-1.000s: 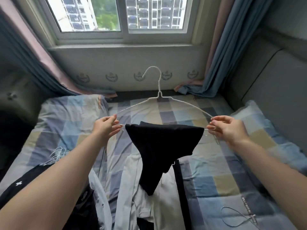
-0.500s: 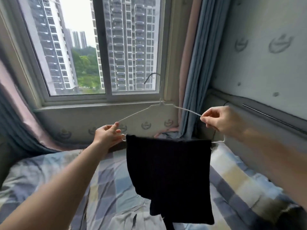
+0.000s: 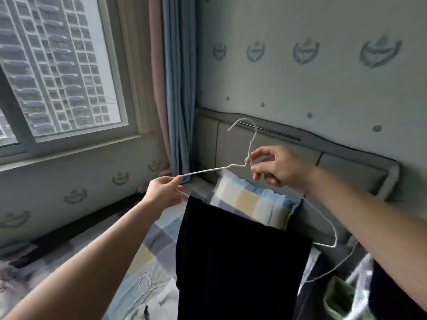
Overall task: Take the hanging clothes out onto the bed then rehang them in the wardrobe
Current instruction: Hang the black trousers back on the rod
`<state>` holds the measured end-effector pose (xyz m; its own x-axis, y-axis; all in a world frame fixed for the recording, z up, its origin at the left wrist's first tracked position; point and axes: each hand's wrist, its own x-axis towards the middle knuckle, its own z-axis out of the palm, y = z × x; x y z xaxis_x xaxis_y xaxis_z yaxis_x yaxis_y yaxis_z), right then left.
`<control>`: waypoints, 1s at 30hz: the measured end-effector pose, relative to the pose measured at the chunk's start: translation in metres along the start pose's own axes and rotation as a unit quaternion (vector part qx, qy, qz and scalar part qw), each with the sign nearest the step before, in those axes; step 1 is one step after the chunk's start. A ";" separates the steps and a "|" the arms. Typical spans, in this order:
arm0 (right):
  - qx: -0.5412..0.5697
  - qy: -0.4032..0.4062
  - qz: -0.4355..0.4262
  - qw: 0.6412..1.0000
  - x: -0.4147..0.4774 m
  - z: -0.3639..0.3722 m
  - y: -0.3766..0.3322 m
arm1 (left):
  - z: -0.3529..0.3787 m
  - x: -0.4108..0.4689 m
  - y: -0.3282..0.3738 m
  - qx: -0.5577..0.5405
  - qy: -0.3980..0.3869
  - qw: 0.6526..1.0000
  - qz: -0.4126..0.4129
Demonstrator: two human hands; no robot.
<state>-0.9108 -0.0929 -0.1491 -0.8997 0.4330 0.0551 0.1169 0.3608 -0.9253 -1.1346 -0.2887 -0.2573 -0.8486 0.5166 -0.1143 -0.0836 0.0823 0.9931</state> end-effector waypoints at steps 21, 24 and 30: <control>0.299 0.279 0.060 0.911 -0.421 -0.211 0.030 | 0.444 -0.234 0.052 0.113 -0.499 0.858 0.036; 0.304 0.298 0.038 0.904 -0.486 -0.239 0.018 | 0.496 -0.288 0.062 0.142 -0.587 0.797 0.023; 0.288 0.385 0.013 0.877 -0.608 -0.295 -0.008 | 0.580 -0.391 0.092 0.140 -0.714 0.685 0.049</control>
<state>-0.2405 -0.1156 -0.0644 -0.3224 0.9444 0.0640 -0.2986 -0.0373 -0.9537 -0.5075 0.0107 -0.1367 0.5483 0.8216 -0.1559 0.2106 0.0448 0.9766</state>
